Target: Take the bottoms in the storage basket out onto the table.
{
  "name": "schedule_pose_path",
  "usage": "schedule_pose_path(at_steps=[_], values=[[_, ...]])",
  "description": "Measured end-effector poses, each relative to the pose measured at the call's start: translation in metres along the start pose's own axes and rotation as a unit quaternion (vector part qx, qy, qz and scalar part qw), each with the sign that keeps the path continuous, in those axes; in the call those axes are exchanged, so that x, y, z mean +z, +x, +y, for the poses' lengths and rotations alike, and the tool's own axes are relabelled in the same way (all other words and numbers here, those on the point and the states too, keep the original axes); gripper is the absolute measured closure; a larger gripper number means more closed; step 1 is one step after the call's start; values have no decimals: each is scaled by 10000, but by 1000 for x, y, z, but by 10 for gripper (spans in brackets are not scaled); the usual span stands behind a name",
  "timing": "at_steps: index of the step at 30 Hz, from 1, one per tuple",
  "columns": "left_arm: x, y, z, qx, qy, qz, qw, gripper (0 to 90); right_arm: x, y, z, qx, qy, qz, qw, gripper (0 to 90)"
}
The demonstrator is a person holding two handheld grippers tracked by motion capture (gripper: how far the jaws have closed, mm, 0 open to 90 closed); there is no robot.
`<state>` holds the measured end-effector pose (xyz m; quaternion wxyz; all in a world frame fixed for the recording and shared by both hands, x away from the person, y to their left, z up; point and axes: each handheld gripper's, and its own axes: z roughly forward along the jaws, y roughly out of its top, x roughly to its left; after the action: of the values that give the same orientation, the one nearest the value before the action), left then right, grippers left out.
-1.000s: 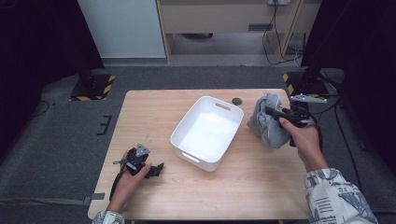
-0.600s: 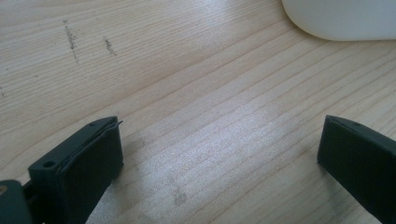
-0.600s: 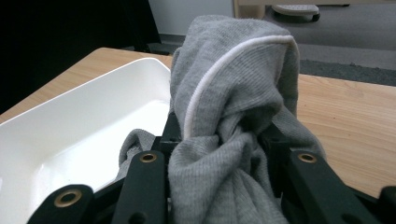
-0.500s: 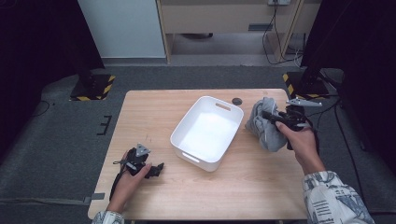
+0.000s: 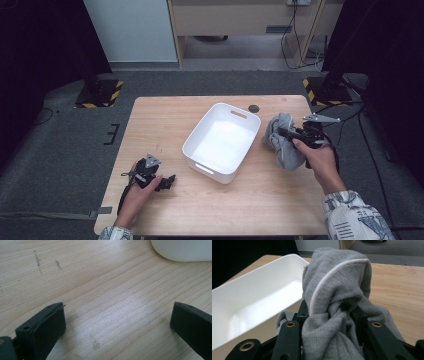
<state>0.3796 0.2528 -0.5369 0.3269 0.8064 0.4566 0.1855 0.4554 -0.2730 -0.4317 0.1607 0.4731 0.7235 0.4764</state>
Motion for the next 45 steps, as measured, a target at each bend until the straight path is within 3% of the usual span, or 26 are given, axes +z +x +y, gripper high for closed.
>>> schedule_pose_path(at_steps=[2,34,45], values=[[0,0,0,0,1,0,10000,0,0,5,-2,-149,28,-62,9999,621],[0,0,0,1,-1,-1,10000,0,17,8,-53,-472,184,-181,9986,573],[-1,-1,-1,-16,-6,12,10000,0,20,12,-60,-607,221,-162,9978,524]])
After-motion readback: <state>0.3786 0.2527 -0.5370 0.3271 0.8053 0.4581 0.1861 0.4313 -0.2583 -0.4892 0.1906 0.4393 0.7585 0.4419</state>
